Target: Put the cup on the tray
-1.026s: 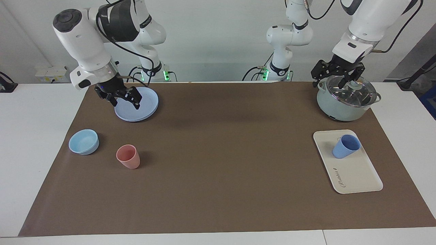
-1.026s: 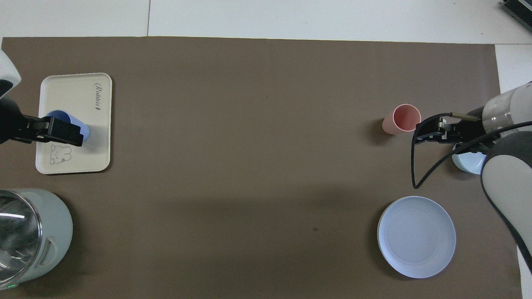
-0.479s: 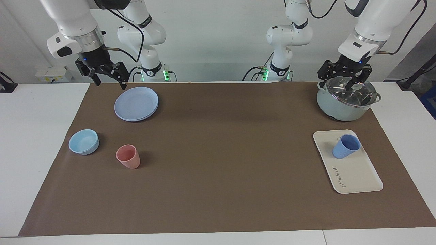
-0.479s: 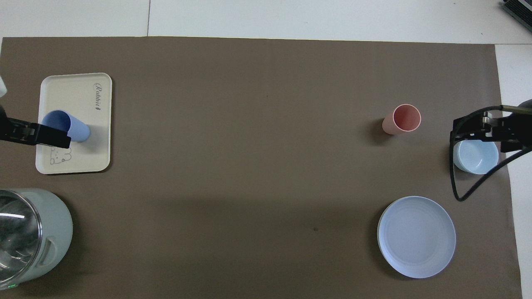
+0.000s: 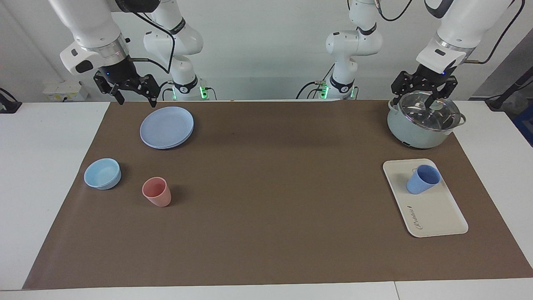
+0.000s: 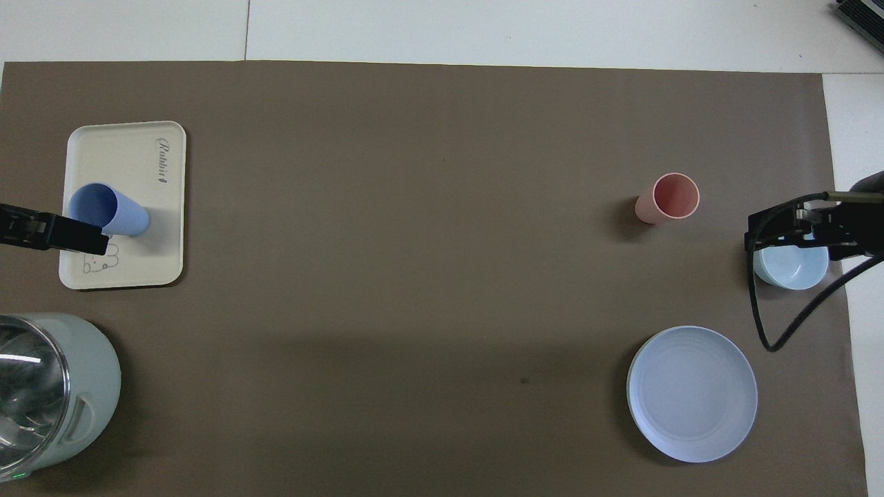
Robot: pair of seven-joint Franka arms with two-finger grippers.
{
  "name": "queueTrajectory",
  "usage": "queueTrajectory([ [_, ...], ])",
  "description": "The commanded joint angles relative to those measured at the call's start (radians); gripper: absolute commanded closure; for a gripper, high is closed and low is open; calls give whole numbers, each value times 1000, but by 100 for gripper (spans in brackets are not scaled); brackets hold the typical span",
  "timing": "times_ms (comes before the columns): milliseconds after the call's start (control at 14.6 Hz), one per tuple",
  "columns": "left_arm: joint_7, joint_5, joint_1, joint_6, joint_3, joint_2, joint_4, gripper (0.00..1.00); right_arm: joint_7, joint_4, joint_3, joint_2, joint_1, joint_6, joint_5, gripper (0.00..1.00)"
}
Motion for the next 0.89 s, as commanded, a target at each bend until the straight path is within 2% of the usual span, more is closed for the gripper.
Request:
queueTrajectory([
  [0, 10, 24, 13, -16, -7, -25, -25, 0, -28, -33, 9, -28, -8, -1, -18, 1],
  [821, 10, 22, 14, -18, -7, -25, -25, 0, -21, -26, 0, -40, -21, -4, -3, 1],
])
